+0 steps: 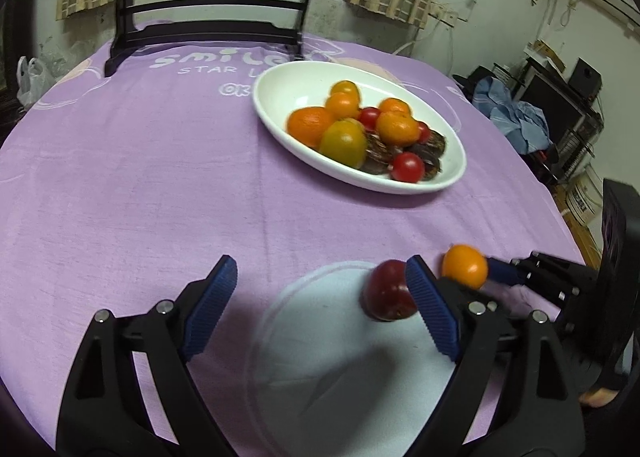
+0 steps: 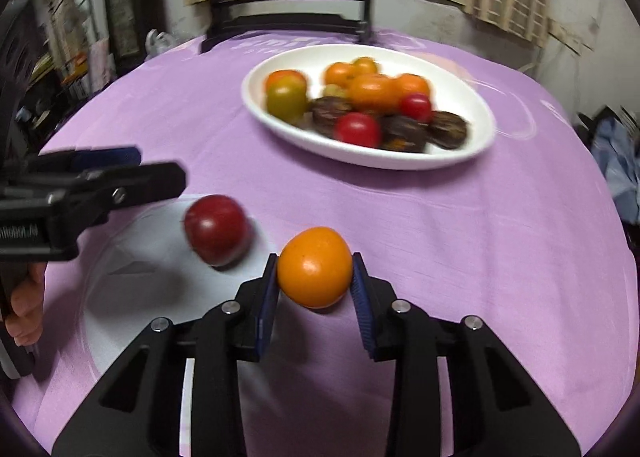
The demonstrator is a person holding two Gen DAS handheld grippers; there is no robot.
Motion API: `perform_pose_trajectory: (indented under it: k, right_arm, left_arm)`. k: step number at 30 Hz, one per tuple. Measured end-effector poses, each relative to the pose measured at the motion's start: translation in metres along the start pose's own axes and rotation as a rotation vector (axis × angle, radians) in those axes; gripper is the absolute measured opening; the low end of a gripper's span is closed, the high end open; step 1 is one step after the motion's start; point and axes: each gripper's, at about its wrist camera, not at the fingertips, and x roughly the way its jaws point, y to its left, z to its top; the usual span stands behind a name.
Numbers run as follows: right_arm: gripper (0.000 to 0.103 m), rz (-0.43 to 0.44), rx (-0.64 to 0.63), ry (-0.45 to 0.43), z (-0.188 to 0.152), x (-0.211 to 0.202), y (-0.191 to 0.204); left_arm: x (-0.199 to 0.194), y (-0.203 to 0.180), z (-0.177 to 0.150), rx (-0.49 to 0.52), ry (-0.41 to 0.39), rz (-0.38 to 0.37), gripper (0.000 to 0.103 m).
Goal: Organize fruits
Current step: 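Grasp the dark-red tomato with the left tool while the right tool holds the orange one, then place both tomatoes onto the plate and open both tools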
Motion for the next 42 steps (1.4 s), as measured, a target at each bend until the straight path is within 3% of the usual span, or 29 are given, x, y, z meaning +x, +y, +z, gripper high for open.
perform_pose_trajectory:
  k: [8,16,20,22,29,33,38,42]
  right_arm:
    - [0.035,-0.031,0.091,0.008,-0.011,-0.009,-0.032]
    - [0.035,-0.011,0.074,0.007,-0.015,-0.014,-0.029]
    - [0.035,0.001,0.061,-0.004,-0.015,-0.017,-0.027]
    - [0.035,0.005,0.058,-0.007,-0.015,-0.018,-0.025]
    - [0.035,0.01,0.079,-0.021,-0.016,-0.021,-0.027]
    - [0.035,0.012,0.104,-0.064,-0.012,-0.031,-0.029]
    - [0.035,0.057,0.116,-0.168,0.01,-0.058,-0.029]
    - [0.035,0.011,0.055,-0.203,0.041,-0.055,-0.032]
  left_arm:
    - [0.009,-0.028,-0.013,0.097,0.023,-0.026,0.088]
    - [0.023,-0.036,-0.022,0.115,0.057,0.023,0.085]
    - [0.03,-0.04,-0.022,0.138,0.065,0.048,0.062]
    - [0.031,-0.043,-0.019,0.152,0.063,0.0,0.039]
    - [0.026,-0.048,-0.019,0.165,0.086,0.002,0.039]
    - [0.009,-0.048,-0.008,0.165,0.053,0.004,0.039]
    - [-0.01,-0.051,0.022,0.196,-0.011,0.009,0.039]
    - [-0.008,-0.05,0.062,0.167,-0.055,0.011,0.039]
